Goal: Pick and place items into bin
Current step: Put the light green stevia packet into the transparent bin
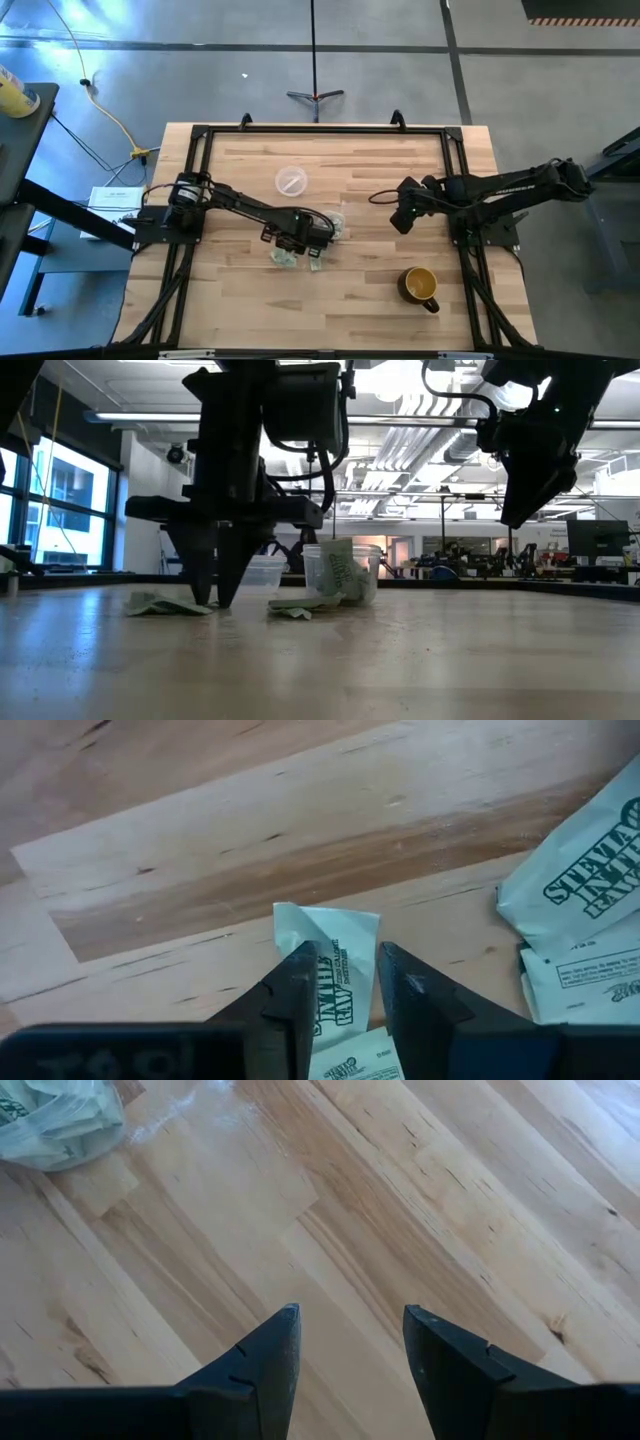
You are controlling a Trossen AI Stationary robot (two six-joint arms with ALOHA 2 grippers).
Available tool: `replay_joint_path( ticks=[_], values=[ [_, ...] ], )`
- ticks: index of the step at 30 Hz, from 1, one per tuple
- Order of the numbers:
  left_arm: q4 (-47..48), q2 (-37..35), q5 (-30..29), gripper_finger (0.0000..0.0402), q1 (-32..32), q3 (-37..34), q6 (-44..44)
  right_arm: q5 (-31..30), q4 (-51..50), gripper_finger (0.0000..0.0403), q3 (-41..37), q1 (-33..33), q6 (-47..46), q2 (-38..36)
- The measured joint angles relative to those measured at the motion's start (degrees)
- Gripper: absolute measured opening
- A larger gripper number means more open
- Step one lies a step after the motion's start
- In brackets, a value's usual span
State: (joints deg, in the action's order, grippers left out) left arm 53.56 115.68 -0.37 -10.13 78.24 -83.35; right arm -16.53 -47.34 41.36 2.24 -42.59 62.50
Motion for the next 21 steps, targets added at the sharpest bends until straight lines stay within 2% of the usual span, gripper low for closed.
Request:
replay_joint_path(
  ticks=[3, 8, 13, 17, 21],
  values=[
    [0.2, 0.1, 0.0, 0.0110, 0.0, 0.0, 1.2, -0.1, 0.0, 0.0169, 0.0, 0.0, 0.1, 0.0],
    [1.0, 0.1, -1.5, 0.0023, 0.0, -0.2, 2.6, -1.8, -0.3, 0.0169, 0.0, 0.0, 0.5, 0.0],
    [1.8, -0.1, -3.2, 0.0035, 0.7, 0.8, 3.0, -2.6, -0.4, 0.0169, 0.0, 0.0, 1.6, 0.0],
    [6.4, -0.8, -10.7, 0.0022, 0.9, 6.8, 6.5, -5.1, -0.5, 0.0169, 0.0, 1.1, 2.3, -1.1],
    [5.6, -2.3, -17.0, 0.0021, 0.7, 15.2, 20.8, -7.5, -1.9, 0.0169, 0.0, 2.0, 2.2, -4.5]
  ],
)
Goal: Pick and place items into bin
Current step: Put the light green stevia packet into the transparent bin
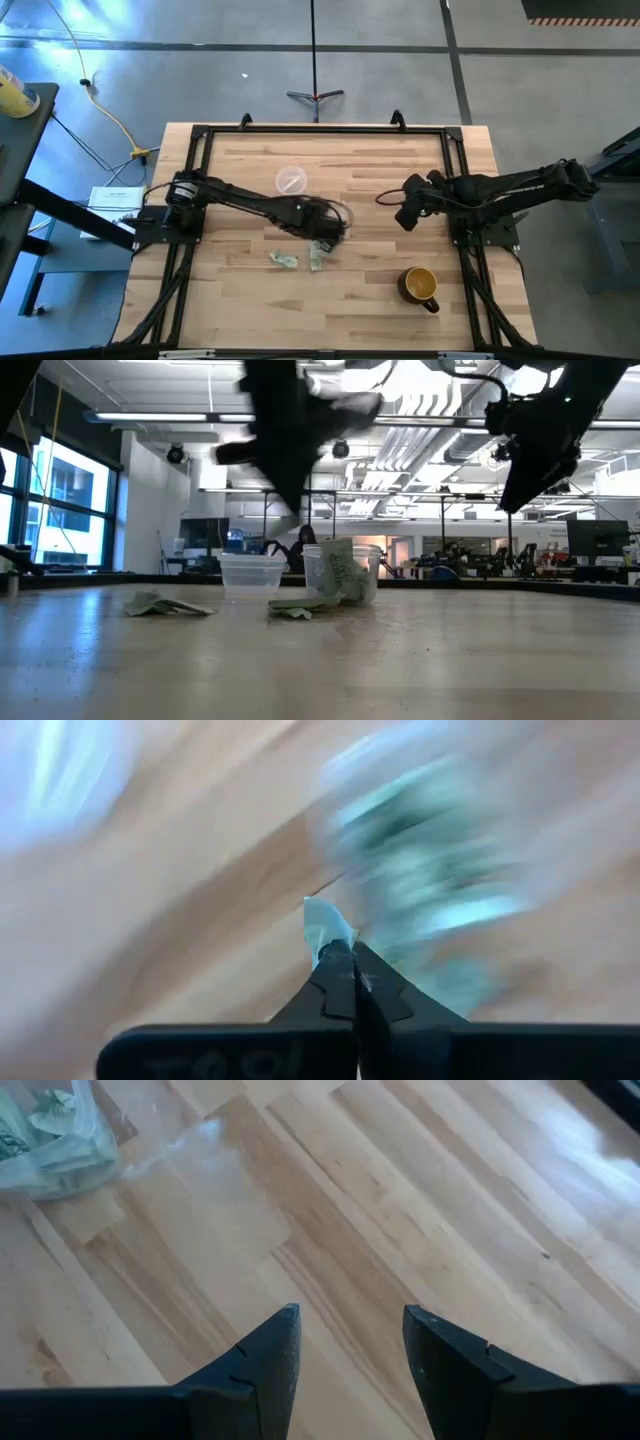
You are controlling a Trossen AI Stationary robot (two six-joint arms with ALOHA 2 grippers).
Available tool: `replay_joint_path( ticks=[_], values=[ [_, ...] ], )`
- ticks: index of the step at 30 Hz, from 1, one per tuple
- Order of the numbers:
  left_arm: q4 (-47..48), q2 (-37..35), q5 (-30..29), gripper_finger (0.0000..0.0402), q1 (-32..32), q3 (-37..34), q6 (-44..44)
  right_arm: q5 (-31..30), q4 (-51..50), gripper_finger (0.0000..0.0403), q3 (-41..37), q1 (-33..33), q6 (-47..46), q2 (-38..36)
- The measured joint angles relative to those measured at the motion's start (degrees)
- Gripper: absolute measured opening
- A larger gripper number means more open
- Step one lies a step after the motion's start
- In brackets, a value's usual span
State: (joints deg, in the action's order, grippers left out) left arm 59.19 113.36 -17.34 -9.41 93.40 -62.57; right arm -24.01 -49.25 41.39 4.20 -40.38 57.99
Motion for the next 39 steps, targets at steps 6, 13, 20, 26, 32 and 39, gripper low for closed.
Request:
replay_joint_path(
  ticks=[6, 13, 20, 26, 32, 39],
  values=[
    [-15.7, 0.0, -3.0, 0.0021, 0.0, 5.6, 39.1, -2.0, -8.0, 0.0169, 0.0, 0.0, 0.0, -6.0],
    [-14.0, 2.9, 0.6, 0.0021, 4.6, 5.4, 50.8, -2.6, -13.5, 0.0169, 0.0, 0.0, -4.0, -11.8],
    [-13.7, 5.3, 7.5, 0.0021, 5.9, 5.5, 55.2, -3.1, -13.5, 0.0169, 0.0, 0.0, -7.2, -13.5],
    [-12.4, 6.3, 9.3, 0.0021, 6.0, 5.6, 55.1, -4.2, -13.5, 0.0169, 0.0, 0.0, -7.5, -13.4],
    [-13.2, 10.8, 14.8, 0.0027, 6.4, 5.7, 55.2, -4.6, -13.3, 0.0169, 0.0, 0.0, -7.8, -13.4],
    [-10.3, 11.3, 13.9, 0.0071, 5.9, 7.6, 53.1, -4.5, -13.0, 0.0169, 0.0, 0.0, -7.8, -13.3]
  ],
)
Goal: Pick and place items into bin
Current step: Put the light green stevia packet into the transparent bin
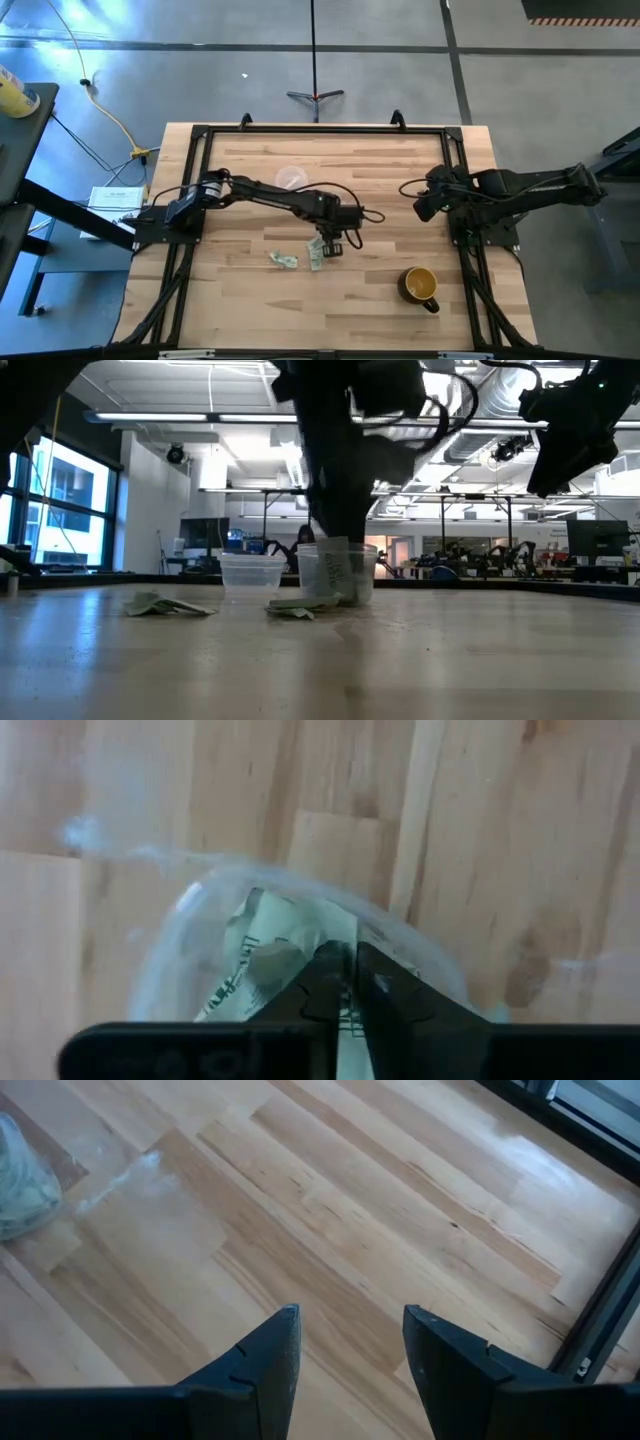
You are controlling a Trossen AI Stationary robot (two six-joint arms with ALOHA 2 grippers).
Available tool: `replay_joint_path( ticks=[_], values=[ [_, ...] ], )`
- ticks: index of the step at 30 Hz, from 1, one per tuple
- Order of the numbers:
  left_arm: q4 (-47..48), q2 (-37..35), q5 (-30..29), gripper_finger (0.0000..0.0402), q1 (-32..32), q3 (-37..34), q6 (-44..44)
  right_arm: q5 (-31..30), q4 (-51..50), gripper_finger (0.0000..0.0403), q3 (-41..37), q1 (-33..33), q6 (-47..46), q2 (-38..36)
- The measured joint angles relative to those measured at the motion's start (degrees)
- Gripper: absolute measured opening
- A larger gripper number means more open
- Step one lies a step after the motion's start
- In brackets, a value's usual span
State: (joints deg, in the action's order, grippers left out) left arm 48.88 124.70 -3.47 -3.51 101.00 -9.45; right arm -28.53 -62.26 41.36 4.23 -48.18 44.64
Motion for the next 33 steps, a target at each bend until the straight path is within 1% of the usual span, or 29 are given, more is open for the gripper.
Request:
replay_joint_path(
  ticks=[4, 8, 10, 13, 17, 19, 22, 24, 28, 30, 33],
  values=[
    [2.9, -0.2, -1.9, 0.0098, 0.0, 5.4, -0.1, -0.5, 0.0, 0.0169, 0.0, 0.0, 0.1, 0.0],
    [5.0, -0.1, -1.2, 0.0127, 0.2, 9.2, -0.2, -1.2, 0.0, 0.0169, 0.0, 0.0, 0.2, 0.0],
    [7.0, -0.1, 0.0, 0.0141, 0.2, 10.1, 0.0, -1.7, 0.0, 0.0169, 0.0, 0.0, 0.2, 0.0],
    [9.6, -0.1, 0.1, 0.0156, 0.1, 9.6, 0.0, -1.9, 0.0, 0.0169, 0.0, 0.0, 0.2, 0.0],
    [11.9, -0.1, 0.0, 0.0162, 0.1, 9.7, -2.2, -2.0, 0.0, 0.0169, 0.0, 0.0, 0.6, 0.0],
    [14.0, -0.5, 0.0, 0.0159, 0.1, 11.7, -4.8, -2.0, 0.0, 0.0169, 0.0, 0.0, 0.7, 0.0],
    [17.3, -2.8, -0.1, 0.0152, -0.7, 15.6, -7.0, -2.0, -0.1, 0.0169, 0.0, 0.0, 1.8, 0.0],
    [22.4, -4.4, 0.5, 0.0148, -2.3, 17.1, -7.1, -1.6, -0.1, 0.0169, 0.0, 0.0, 2.8, 0.0],
    [33.4, -5.2, 3.1, 0.0143, -8.3, 16.5, -6.0, -0.9, 0.0, 0.0169, 0.0, 0.0, 6.5, 0.0],
    [34.3, -5.4, 3.2, 0.0145, -12.6, 14.6, -6.0, -1.0, 0.0, 0.0169, 0.0, 0.0, 7.7, 0.0],
    [29.1, -5.4, 0.8, 0.0152, -18.1, 10.5, -8.0, -1.2, 0.4, 0.0169, 0.0, 0.0, 8.2, 0.0]
  ],
)
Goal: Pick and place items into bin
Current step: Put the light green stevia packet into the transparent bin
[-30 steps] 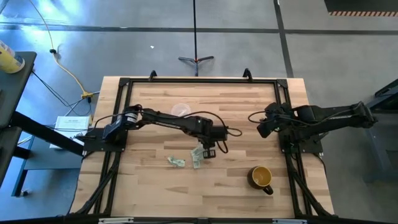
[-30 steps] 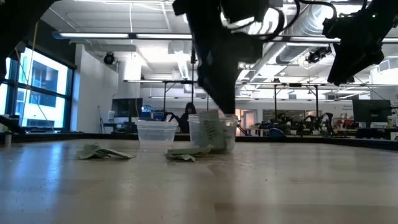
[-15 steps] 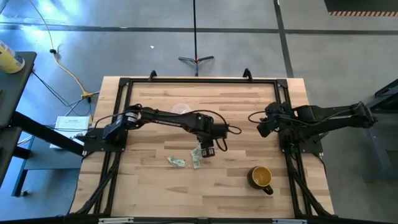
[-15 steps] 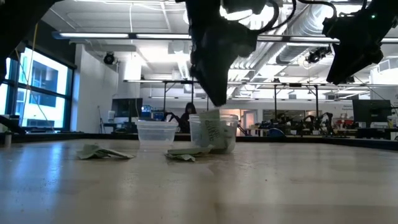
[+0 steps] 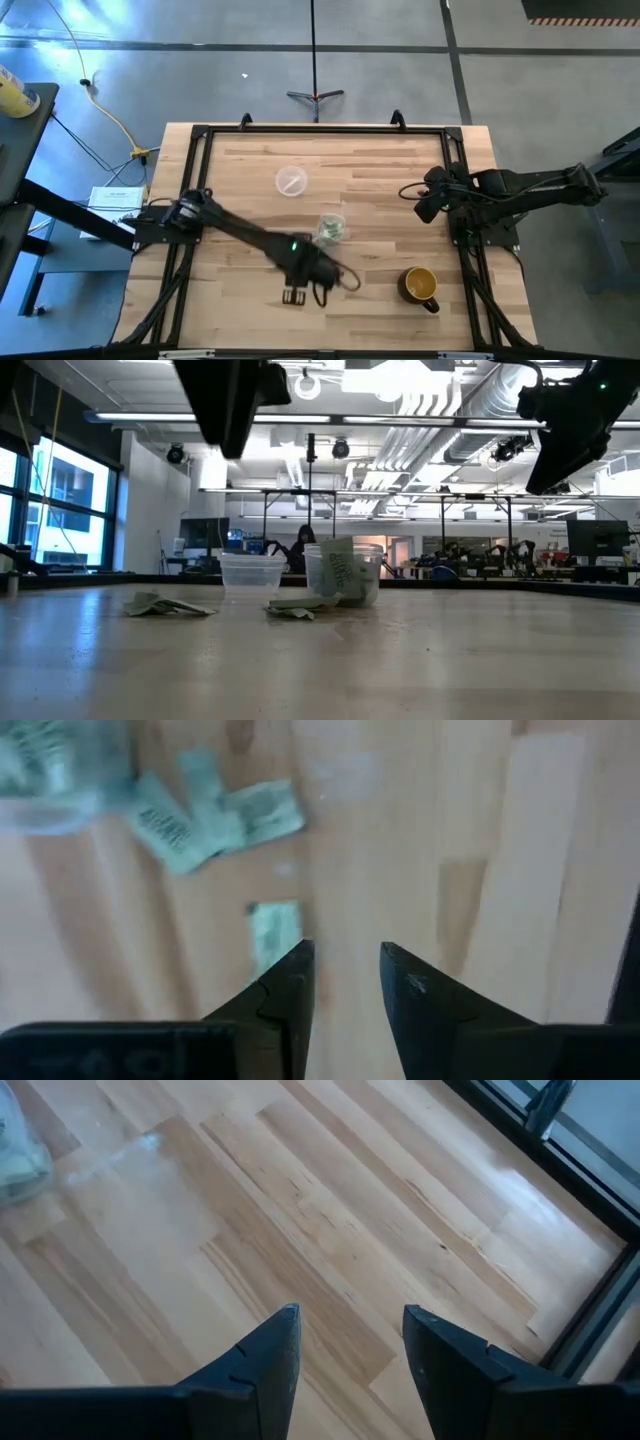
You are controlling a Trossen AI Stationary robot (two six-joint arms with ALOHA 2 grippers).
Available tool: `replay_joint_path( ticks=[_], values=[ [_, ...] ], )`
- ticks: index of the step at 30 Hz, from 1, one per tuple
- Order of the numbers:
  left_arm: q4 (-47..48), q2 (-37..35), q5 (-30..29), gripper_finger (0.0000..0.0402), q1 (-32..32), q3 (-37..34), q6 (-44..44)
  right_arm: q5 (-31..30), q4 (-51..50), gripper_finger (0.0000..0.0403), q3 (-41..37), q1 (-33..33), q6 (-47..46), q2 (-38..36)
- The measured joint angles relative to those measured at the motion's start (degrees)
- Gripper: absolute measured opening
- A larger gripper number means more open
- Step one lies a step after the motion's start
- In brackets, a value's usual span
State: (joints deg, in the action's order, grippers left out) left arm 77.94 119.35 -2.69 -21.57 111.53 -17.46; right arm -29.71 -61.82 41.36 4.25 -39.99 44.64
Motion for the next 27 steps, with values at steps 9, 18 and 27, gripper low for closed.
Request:
replay_joint_path(
  ticks=[9, 18, 27],
  values=[
    [-16.1, -2.7, 1.8, 0.0176, -1.3, -19.6, -13.9, 1.3, 5.1, 0.0169, 0.0, 0.0, 3.2, 0.0],
    [-27.7, -15.4, 5.1, 0.0177, 2.2, -36.7, -9.9, 2.6, 5.1, 0.0169, 0.0, -0.1, 2.4, 0.0],
    [-38.5, -18.7, 4.4, 0.0177, 2.8, -48.0, -0.8, 0.3, 5.0, 0.0169, 0.0, -0.1, -3.8, 0.3]
  ],
)
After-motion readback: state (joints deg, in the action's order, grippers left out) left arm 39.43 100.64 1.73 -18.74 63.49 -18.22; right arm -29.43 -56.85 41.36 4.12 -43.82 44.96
